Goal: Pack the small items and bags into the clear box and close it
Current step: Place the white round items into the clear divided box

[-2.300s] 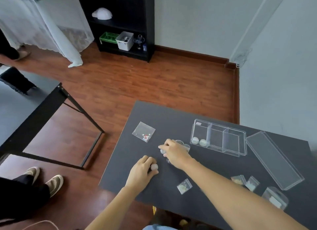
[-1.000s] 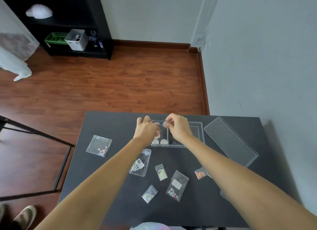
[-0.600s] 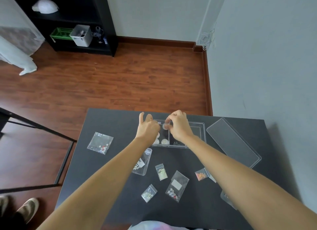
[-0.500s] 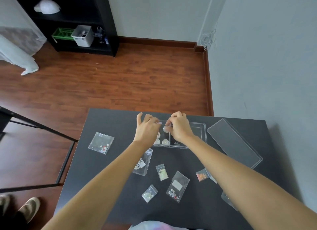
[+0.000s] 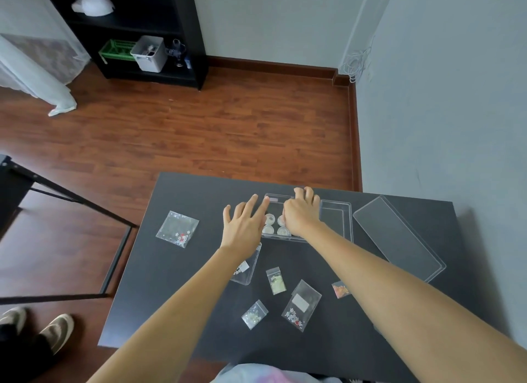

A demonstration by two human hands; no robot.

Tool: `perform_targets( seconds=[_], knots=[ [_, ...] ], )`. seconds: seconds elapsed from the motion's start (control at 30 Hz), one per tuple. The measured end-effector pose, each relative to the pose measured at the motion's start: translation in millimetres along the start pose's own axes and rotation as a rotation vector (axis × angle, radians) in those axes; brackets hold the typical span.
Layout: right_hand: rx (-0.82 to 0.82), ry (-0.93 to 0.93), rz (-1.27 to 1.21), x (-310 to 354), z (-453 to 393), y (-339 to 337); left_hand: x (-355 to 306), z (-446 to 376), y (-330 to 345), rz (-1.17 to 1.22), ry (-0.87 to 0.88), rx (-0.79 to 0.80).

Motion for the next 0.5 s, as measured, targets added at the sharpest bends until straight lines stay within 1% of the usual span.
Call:
perform_targets(
  seconds=[0.17, 0.27, 0.43, 0.5],
  knots=[
    [-0.017, 0.022, 0.011, -0.7, 1.2, 3.5, 2.1, 0.1, 2.9, 0.024, -0.027, 0.036],
    [-0.029, 0.01, -0.028, 0.1, 4.2, 3.7, 3.2, 0.2, 4.2, 0.041, -0.045, 0.059],
    [-0.118, -0.058, -0.222, -8.2, 19.9, -4.7, 3.7, -0.5, 4.2, 0.101, -0.067, 0.129],
    [-0.196, -0.097, -0.301, -12.7, 33.6, -12.6, 2.2, 0.8, -0.8, 0.127, -0.054, 0.107]
  ],
)
Point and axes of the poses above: each hand's wrist, its own z-axis away from the middle knuckle, its own y-axis out of the palm, x = y × z, the point moved 8 cm from there along -z, towards the middle knuckle, and after that the axes turned 7 degrees about y, right-handed, at the moved point
